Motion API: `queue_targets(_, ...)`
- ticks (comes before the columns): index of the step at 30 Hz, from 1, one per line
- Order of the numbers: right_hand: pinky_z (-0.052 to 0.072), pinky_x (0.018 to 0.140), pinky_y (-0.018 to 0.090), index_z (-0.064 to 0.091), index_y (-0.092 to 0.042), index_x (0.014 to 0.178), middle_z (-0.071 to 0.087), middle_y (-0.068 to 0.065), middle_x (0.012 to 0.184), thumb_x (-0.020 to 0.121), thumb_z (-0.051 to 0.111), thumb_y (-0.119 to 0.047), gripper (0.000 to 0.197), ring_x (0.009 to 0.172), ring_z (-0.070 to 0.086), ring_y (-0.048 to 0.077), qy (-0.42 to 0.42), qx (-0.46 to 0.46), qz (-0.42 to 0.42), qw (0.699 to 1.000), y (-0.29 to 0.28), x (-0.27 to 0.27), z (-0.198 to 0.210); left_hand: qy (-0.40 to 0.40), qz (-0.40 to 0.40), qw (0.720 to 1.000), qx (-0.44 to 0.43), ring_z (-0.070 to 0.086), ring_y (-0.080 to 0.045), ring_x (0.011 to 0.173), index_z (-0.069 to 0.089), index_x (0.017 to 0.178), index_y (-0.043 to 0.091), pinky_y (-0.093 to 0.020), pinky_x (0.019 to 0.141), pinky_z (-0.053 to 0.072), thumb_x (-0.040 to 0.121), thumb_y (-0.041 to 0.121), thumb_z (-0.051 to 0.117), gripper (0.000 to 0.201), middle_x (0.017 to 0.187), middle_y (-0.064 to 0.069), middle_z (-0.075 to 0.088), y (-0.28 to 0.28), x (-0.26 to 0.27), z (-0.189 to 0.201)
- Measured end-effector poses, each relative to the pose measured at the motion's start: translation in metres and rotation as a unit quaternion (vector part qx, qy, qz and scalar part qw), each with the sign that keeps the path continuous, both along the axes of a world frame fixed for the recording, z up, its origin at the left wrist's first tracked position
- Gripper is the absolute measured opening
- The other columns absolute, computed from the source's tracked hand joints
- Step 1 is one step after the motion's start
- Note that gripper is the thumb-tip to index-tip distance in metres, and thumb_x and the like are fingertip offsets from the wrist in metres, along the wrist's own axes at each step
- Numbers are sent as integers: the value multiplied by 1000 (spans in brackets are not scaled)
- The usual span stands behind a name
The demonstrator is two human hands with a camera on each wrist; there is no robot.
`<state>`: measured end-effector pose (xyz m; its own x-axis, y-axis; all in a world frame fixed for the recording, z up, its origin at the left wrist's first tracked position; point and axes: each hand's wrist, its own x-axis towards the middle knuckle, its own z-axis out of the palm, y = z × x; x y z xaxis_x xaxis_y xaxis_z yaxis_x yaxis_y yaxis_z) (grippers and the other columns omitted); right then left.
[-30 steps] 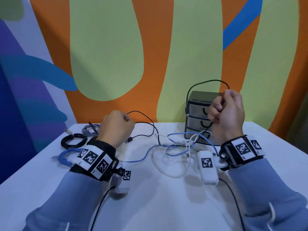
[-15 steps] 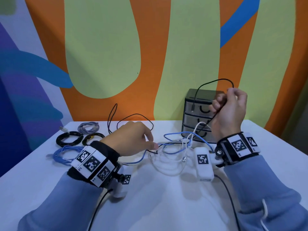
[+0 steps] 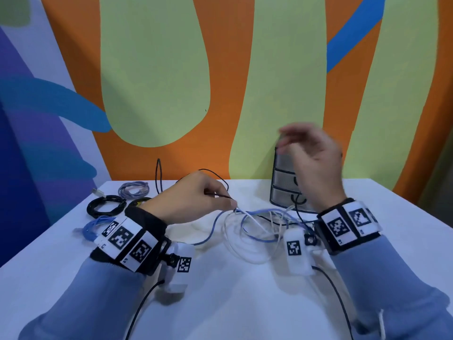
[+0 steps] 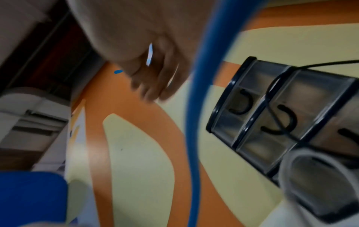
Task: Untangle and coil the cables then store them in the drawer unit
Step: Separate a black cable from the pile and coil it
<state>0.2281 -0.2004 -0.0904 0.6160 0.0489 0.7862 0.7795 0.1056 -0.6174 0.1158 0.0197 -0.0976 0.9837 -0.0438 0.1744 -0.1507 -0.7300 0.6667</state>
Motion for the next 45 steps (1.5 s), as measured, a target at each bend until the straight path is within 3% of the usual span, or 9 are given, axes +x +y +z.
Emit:
queue_targets(5, 49, 109, 35, 72, -22, 127, 74, -12, 120, 108, 55, -21, 26, 117, 66, 7, 106, -408, 102, 901, 30, 2, -39, -13, 3, 1000, -22, 18, -21, 56, 85, 76, 22, -31, 52, 16, 97, 49, 72, 37, 57, 2, 19, -1, -4, 2)
queue_targets(11, 55, 102, 42, 77, -13, 114, 77, 8, 115, 103, 58, -22, 24, 106, 71, 24, 161, -543, 57, 822, 29, 15, -55, 117, -4, 990, 74, 24, -22, 58, 82, 72, 23, -31, 52, 22, 94, 40, 76, 29, 55, 3, 36, 5, -1, -3)
queue_targets(14, 59, 93, 35, 82, -20, 107, 79, -1, 103, 93, 74, -21, 16, 101, 72, 18, 173, -573, 54, 799, 27, 12, -55, 165, -7, 978, 128, 38, -16, 57, 81, 81, 27, -28, 58, 32, 89, 37, 79, 13, 60, 8, 50, 6, 2, -8)
queue_targets(19, 61, 79, 35, 85, -21, 91, 80, -3, 82, 85, 83, -18, 7, 84, 76, 18, 148, -488, 51, 858, 22, 13, -53, 108, 17, 989, 97, 59, -4, 65, 72, 106, 36, -29, 68, 45, 86, 40, 86, 25, 83, 8, 72, 7, 9, -15)
queue_targets(25, 46, 69, 9, 83, -13, 93, 79, -2, 89, 84, 87, -11, 10, 77, 67, -2, 115, -356, 111, 921, 23, 4, -44, -96, 51, 994, 11, 54, 3, 61, 81, 89, 22, -16, 60, 37, 98, 34, 75, 16, 76, 15, 69, 3, 18, -16)
queue_targets(30, 45, 67, 17, 82, -22, 88, 78, -2, 88, 83, 89, -23, 9, 75, 64, 8, 84, -324, 116, 935, 21, 0, -41, -81, 57, 995, 6, 64, -12, 72, 80, 83, 28, -33, 71, 51, 91, 35, 82, 11, 80, 8, 76, 2, 19, -17)
queue_targets(33, 55, 83, 30, 81, -18, 90, 78, 0, 90, 83, 89, -24, 12, 89, 70, 21, 80, -299, 145, 940, 20, -3, -37, -66, 44, 997, 1, 60, -4, 66, 81, 84, 24, -24, 64, 43, 93, 38, 79, 17, 72, 14, 72, -5, 15, -15)
queue_targets(38, 48, 79, 14, 80, -15, 94, 78, -3, 87, 81, 89, -10, 16, 81, 66, 3, 78, -288, 166, 940, 19, -1, -35, -150, 77, 986, -4, 66, -13, 73, 79, 75, 25, -35, 72, 52, 88, 27, 82, 13, 75, 7, 75, -14, 12, -12)
queue_targets(45, 53, 88, 31, 86, -24, 95, 81, -7, 89, 80, 91, -16, 17, 91, 72, 11, 100, -294, 128, 942, 12, 4, -30, -274, 96, 957, -29, 62, -11, 73, 74, 66, 23, -23, 68, 46, 81, 14, 83, 20, 77, 7, 68, -22, 12, -14)
